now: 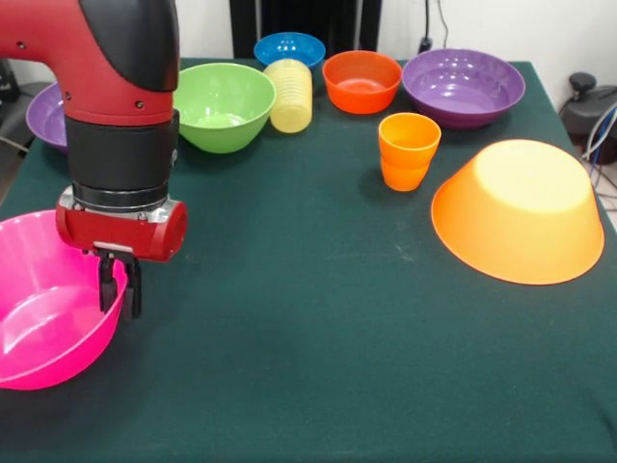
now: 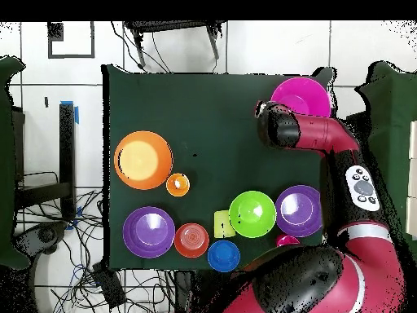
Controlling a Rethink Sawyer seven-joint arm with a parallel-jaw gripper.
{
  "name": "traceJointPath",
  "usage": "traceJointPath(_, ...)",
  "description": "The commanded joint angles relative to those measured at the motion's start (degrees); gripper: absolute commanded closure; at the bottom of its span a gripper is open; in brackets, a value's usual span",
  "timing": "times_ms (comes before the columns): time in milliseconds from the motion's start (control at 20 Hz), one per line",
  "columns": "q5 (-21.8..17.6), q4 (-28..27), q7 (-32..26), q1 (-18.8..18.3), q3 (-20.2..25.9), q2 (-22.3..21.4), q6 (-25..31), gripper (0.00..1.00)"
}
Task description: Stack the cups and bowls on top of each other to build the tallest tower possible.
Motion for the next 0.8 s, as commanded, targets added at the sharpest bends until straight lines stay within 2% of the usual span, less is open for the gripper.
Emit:
traceJointPath(50,3.6,4.4,-9.2,0.4,5.7,-0.6,14.4,1.0)
traceJointPath(250,11.5,8.6,-0.4,-0.1,6.6,-4.0,18.7,1.0)
traceJointPath(400,16.8,9.4,3.2,1.2,5.9,-7.1,24.8,1.0)
traceJointPath(550,22.0,10.7,4.1,1.0,7.6,-8.7,27.0,1.0)
traceJointPath(800,29.9,10.7,0.7,-0.8,13.1,-6.7,28.1,1.0)
